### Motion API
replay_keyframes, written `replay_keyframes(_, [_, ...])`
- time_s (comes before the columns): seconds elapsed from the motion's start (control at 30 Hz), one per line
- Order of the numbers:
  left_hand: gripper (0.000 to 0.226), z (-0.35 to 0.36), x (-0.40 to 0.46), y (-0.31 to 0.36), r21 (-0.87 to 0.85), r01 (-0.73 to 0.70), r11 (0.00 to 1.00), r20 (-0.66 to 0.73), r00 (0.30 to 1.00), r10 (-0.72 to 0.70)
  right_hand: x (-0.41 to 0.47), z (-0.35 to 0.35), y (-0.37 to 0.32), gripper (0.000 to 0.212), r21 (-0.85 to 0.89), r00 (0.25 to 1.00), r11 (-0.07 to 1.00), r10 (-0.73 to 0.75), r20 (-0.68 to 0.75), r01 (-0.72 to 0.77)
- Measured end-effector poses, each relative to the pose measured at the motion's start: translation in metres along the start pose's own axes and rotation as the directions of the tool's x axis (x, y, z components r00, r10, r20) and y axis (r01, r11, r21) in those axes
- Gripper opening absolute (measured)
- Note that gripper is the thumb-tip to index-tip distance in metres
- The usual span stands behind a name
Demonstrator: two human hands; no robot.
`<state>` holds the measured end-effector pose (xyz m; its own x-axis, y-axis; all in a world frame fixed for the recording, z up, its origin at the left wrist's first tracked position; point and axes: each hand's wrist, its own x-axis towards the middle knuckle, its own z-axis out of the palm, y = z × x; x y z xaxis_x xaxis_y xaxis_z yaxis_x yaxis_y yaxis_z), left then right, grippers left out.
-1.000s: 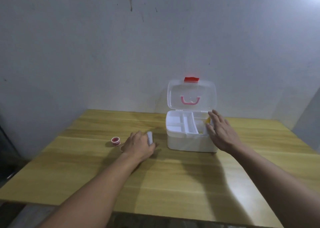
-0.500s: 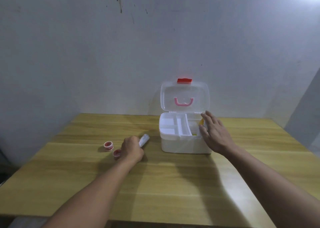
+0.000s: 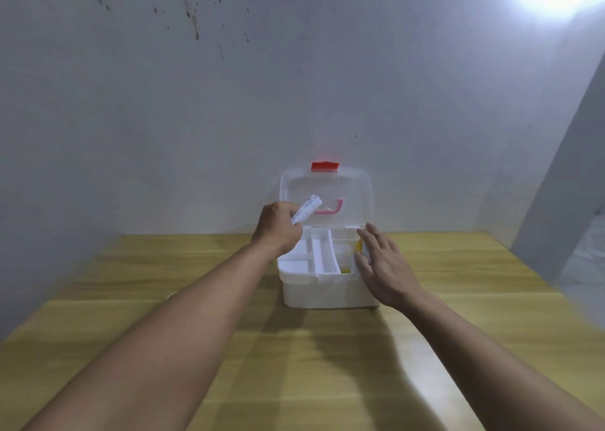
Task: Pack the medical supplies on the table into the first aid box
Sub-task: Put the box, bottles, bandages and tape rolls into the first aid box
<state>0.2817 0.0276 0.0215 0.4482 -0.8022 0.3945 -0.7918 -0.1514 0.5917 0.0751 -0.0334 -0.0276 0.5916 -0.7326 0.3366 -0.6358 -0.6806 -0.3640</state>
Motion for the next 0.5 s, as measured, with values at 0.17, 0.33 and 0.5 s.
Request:
replay_keyframes(0.17, [0.019, 0.028, 0.003, 0.001, -0.049, 0.028, 0.998, 0.127, 0.992, -0.022, 0.0, 0.001, 0.001, 0.053, 0.008, 1.0, 1.0, 0.001, -0.006, 0.0])
replay_keyframes(0.33, [0.021, 0.037, 0.001, -0.005, -0.091, 0.035, 0.995, 0.13, 0.991, -0.023, 0.0, 0.003, 0.003, 0.052, 0.015, 1.0, 1.0, -0.011, -0.023, 0.011])
replay_keyframes(0.5, [0.012, 0.034, -0.003, -0.004, -0.01, 0.109, 0.994, 0.009, 0.994, -0.109, 0.001, 0.004, 0.004, 0.057, 0.012, 1.0, 1.0, -0.013, -0.026, 0.013])
